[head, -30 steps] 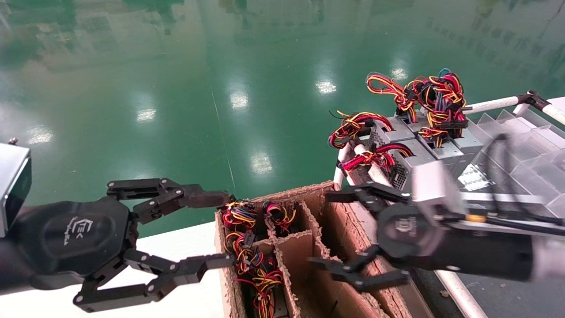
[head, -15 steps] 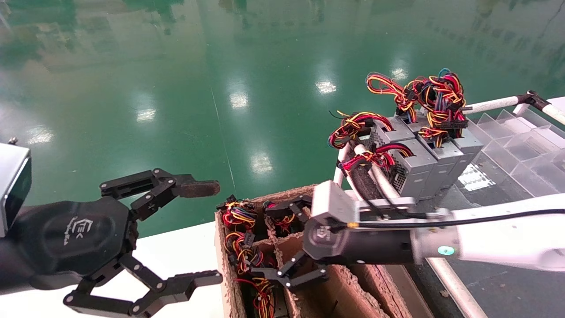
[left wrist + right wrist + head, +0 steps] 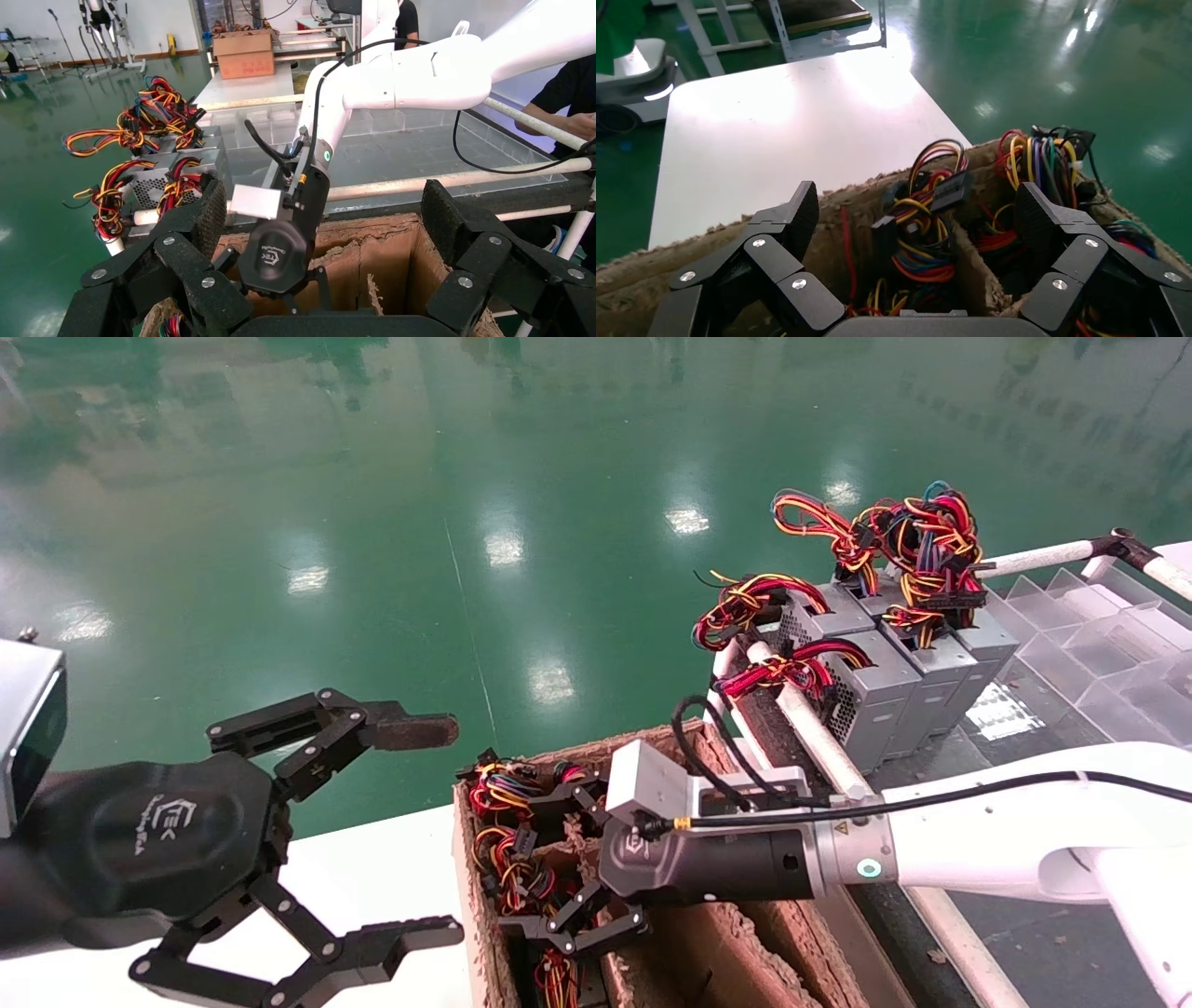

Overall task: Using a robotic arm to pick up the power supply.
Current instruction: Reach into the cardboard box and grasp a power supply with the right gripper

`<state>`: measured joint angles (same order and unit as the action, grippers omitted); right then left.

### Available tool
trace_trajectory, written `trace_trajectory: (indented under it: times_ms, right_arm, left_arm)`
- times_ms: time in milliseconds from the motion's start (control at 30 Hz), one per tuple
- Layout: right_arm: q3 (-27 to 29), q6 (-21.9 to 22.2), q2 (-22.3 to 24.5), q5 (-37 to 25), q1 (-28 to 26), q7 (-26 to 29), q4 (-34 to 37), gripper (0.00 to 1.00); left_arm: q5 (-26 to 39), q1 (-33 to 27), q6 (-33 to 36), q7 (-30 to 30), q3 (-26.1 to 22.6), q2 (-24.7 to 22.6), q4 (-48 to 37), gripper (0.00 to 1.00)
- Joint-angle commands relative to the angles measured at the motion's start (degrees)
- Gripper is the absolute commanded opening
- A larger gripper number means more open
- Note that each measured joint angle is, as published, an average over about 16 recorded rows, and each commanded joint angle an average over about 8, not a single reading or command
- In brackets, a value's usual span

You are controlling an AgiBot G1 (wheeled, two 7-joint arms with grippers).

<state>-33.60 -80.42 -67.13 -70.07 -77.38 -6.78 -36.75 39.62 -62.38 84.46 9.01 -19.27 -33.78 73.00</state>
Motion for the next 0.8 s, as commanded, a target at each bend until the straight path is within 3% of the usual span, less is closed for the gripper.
trace_trajectory:
  times_ms: [33, 800]
  right_arm:
    - [-0.2, -0.2, -0.4, -0.3, 0.0, -1.0, 1.1, 0.0]
    - [-0.5, 2.8, -4.2, -1.8, -0.5, -9.5, 10.0, 0.0]
  left_arm:
    - [0.0, 0.0, 0.0, 0.0, 0.0, 0.0, 0.0, 1.0]
    - [0.0, 0.0, 0.0, 0.0, 0.0, 0.0, 0.0, 1.0]
